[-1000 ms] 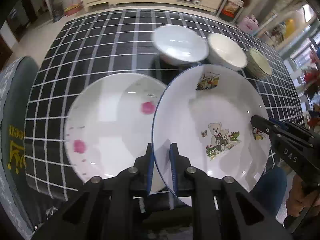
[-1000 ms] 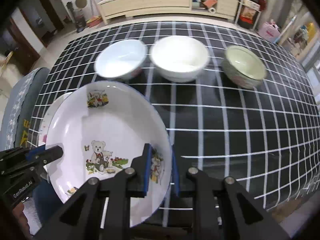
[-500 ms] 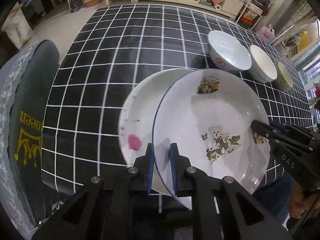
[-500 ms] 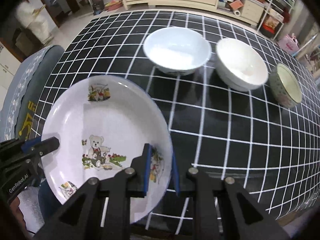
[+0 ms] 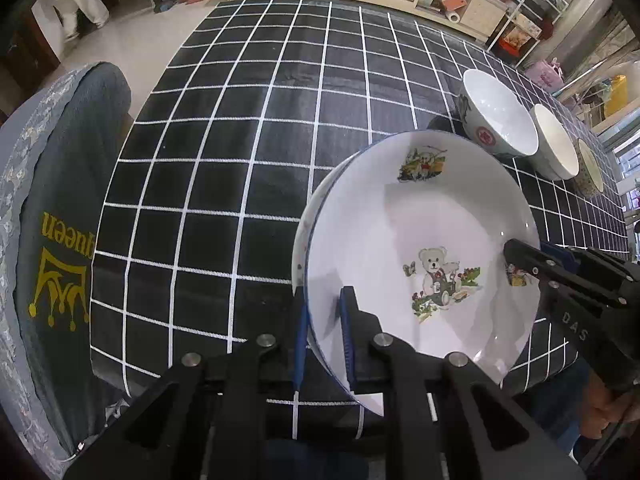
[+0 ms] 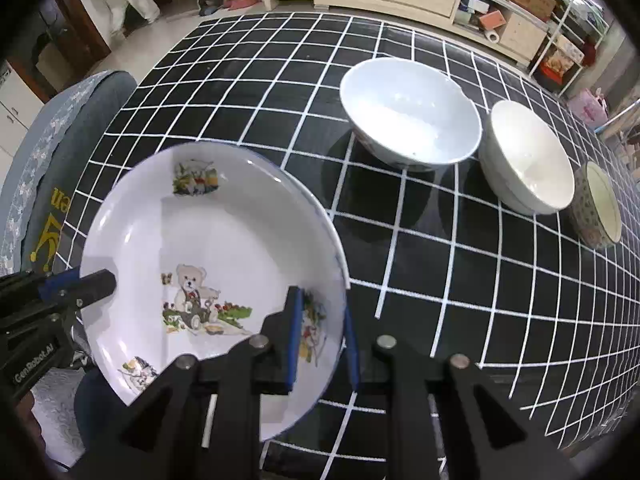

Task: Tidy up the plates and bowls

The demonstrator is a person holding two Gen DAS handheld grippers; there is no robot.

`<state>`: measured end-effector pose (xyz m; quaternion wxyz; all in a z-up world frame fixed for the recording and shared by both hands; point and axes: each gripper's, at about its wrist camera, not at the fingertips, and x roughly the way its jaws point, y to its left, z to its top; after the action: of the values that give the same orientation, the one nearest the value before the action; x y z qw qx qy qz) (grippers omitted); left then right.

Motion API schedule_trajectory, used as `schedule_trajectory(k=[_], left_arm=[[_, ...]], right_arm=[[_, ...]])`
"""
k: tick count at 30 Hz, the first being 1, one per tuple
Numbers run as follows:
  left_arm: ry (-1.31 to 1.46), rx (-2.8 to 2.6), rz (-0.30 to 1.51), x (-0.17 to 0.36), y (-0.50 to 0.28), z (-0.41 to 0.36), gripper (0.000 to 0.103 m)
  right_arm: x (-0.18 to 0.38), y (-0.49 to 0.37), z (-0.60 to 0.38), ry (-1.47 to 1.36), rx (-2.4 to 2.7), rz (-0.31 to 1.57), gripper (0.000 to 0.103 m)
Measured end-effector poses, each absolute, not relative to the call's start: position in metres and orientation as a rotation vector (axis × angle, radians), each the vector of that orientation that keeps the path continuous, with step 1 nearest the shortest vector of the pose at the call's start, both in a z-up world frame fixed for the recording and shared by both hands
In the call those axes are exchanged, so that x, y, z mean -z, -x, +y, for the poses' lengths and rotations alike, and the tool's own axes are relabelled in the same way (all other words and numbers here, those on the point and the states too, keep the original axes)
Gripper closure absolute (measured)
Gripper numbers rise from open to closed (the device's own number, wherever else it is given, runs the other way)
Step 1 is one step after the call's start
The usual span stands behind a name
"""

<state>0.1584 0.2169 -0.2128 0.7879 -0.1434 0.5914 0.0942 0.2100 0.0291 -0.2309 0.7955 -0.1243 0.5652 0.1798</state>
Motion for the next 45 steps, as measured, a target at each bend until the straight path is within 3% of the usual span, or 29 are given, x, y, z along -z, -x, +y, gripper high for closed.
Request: schedule_trajectory(k=[11, 32, 34, 37, 45], left_arm=[[0.304, -0.196, 1.279, 0.222, -0.163, 0.212, 0.09], [0.324, -0.191, 1.263, 0.216, -0.151, 0.211, 0.09], [0.322, -0.2, 1.262, 0.214, -0.148, 0.21, 0.088], [0.316, -0.211, 1.234, 0.203, -0.14, 0.208, 0.077], [0.296, -0.164, 1.195, 0.172, -0.138, 0.187, 0.067]], right_arm=[[0.247, -0.214, 0.026, 0.28, -0.358, 1.254, 0.079], [0.236, -0.196, 0.026, 0.301, -0.355, 1.151, 0.078], [0.231, -0.197, 0.024, 0.297, -0.355, 1.15, 0.075], [0.223, -0.196, 0.019, 0.286, -0.342, 1.152, 0.062], [0.201, -0.191, 0.001, 0.213, -0.381, 1.165, 0.059]])
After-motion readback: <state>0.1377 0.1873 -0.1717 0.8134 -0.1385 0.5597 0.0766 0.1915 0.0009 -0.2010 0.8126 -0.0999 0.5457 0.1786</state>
